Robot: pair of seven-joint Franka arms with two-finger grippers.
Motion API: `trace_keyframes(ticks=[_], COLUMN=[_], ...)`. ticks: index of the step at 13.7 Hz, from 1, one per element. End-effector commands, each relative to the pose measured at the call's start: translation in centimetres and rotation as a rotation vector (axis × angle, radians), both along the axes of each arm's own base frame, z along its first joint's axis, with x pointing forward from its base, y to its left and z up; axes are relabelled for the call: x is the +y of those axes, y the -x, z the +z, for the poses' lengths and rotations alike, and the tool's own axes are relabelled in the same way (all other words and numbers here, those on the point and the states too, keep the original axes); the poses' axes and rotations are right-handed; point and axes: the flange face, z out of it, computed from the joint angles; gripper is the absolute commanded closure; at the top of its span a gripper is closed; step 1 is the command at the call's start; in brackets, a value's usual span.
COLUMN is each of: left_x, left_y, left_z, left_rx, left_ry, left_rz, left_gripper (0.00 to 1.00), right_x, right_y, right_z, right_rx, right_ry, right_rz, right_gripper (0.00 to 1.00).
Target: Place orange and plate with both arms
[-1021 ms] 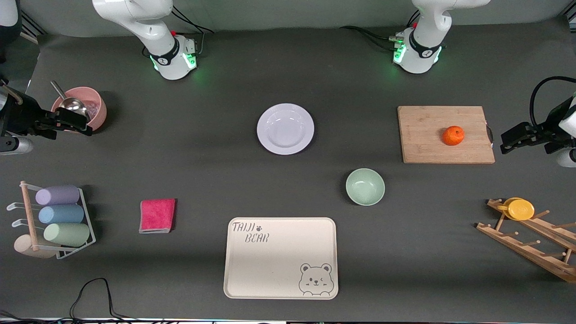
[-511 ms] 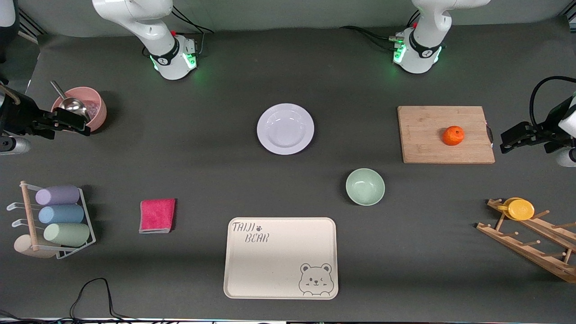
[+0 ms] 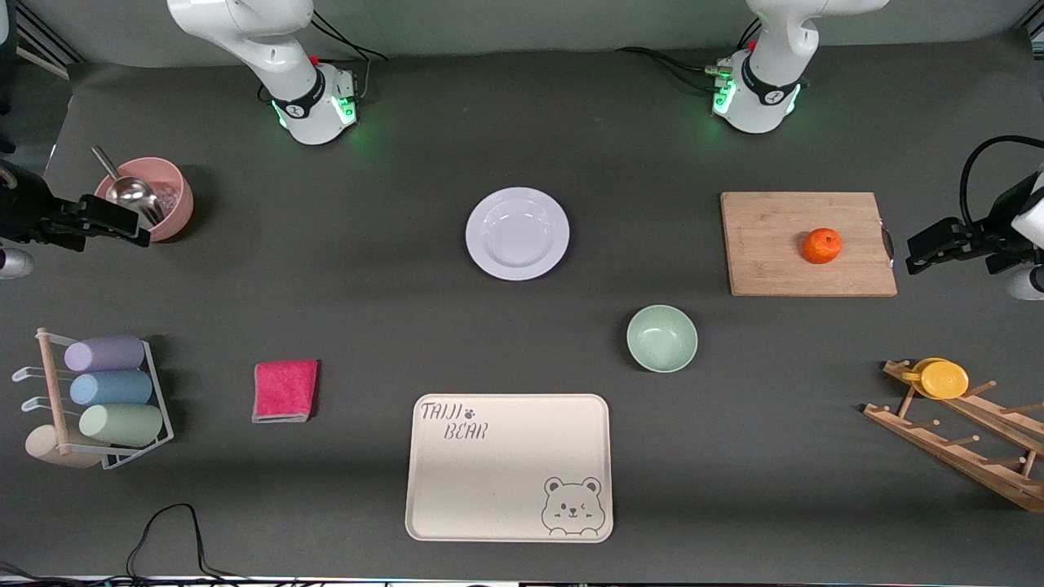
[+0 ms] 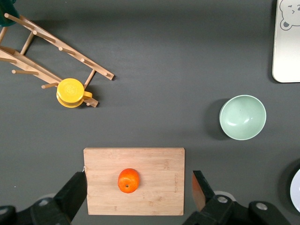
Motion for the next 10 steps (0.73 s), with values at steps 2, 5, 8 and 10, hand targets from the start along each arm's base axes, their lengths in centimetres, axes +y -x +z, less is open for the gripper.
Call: trace_keyframes(ticks=[2, 5, 8, 10], left_x=[0.3, 1.1, 2.3, 3.7], left_y=[1.2, 1.9, 3.9, 5.9], left_z=[1.3, 1.7, 2.2, 2.5], left_rx=[0.009, 0.017, 0.019, 0.020], left_ry=[-0.010, -0.009, -0.010, -0.008], left_rz=[0.007, 0.020, 0.017, 0.020], left_gripper=[0.00, 0.00, 0.00, 0.00], right_x=[-0.1, 0.2, 0.5, 0.5], right_y=[0.3, 0.3, 0.7, 0.7], right_z=[0.8, 0.7, 0.7, 0.5], right_rx=[0.004, 0.010, 0.034, 0.040], right_ry=[0.001, -0.001, -0.006, -0.006], right_rz=[-0.032, -0.027, -0.022, -0.020], right_gripper=[0.00, 0.00, 0.00, 0.00])
